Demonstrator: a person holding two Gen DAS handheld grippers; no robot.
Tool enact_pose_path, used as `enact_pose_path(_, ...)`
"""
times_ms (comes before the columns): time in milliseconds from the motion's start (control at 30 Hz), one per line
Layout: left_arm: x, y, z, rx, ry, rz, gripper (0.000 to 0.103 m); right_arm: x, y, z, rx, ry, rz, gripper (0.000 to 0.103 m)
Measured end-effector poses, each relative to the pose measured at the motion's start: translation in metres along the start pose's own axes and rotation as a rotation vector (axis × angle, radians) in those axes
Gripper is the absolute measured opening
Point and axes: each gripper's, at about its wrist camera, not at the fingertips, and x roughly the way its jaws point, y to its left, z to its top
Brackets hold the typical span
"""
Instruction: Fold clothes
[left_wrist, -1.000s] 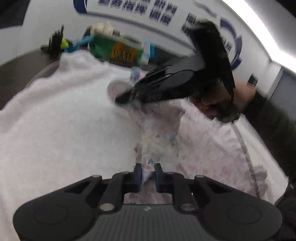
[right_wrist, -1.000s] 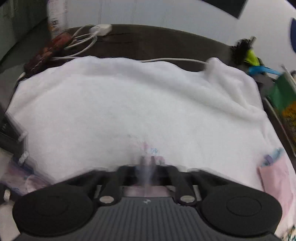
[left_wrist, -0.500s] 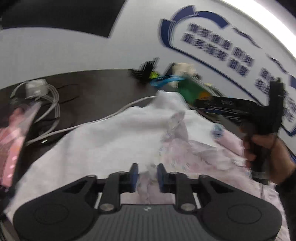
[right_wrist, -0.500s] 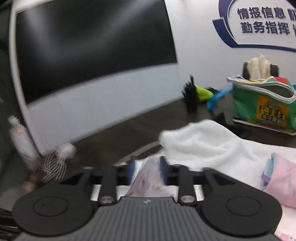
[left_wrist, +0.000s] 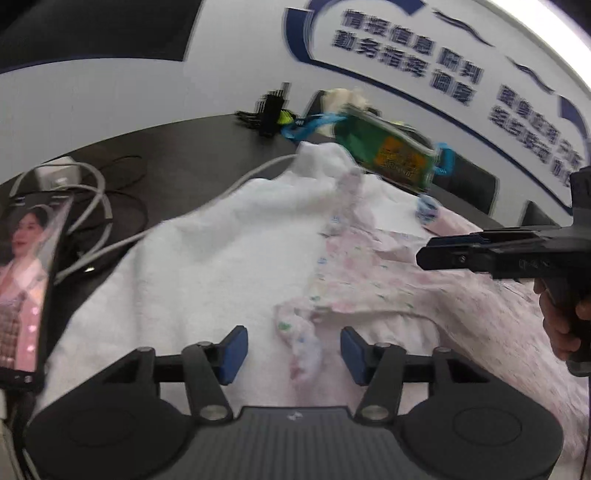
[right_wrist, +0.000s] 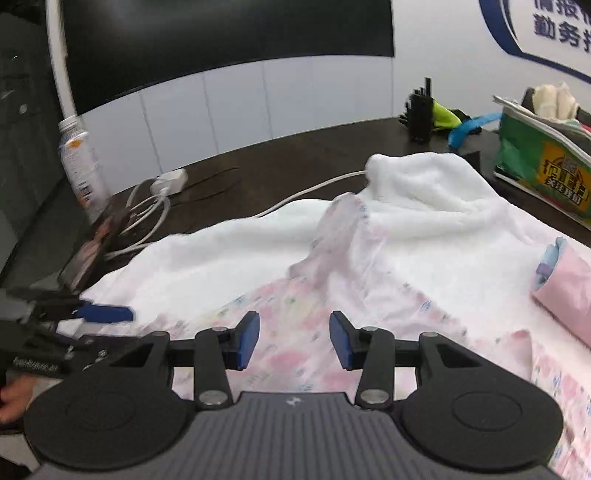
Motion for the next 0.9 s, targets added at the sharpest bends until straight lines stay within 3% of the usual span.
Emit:
enact_pose_path(67,0.004,-0.002,0.001,0.028,0.008,-0.001,0.000,-0.022,0.016,-0.015,-0.061,-0.050,0.077,0.044)
enact_pose_path(133,0.009,-0.003,0.004,0.039,0.001,0.011,0.002,-0.038,0.037,-0.034,-0.160,-0.033,0.136,0.047)
enact_pose_path(200,0.010,-0.001,0.010,0.043,-0.030,0.023,0.001,-0.044,0.054,-0.051,-0.217,0.002,0.084,0.047)
enact_pose_path(400,0.012,0.001,0.023,0.057,-0.068,0.052,0.001,-0.038,0.058,-0.079,-0.168,0.038,-0.032,0.045)
enact_pose_path(500,0.016,-0.001,0.026,0.063,-0.067,0.072,0.001,-0.035,0.061,-0.092,-0.144,0.055,-0.090,0.039)
enact_pose_path(567,0.017,-0.004,0.030,0.074,-0.071,0.079,0.001,-0.035,0.062,-0.097,-0.127,0.055,-0.112,0.009)
enact_pose_path(600,0.018,-0.005,0.031,0.082,-0.075,0.082,0.001,-0.035,0.062,-0.098,-0.120,0.052,-0.118,0.004)
enact_pose_path(900,0.025,-0.009,0.034,0.115,-0.066,0.106,0.001,-0.046,0.072,-0.103,-0.097,0.040,-0.096,0.006)
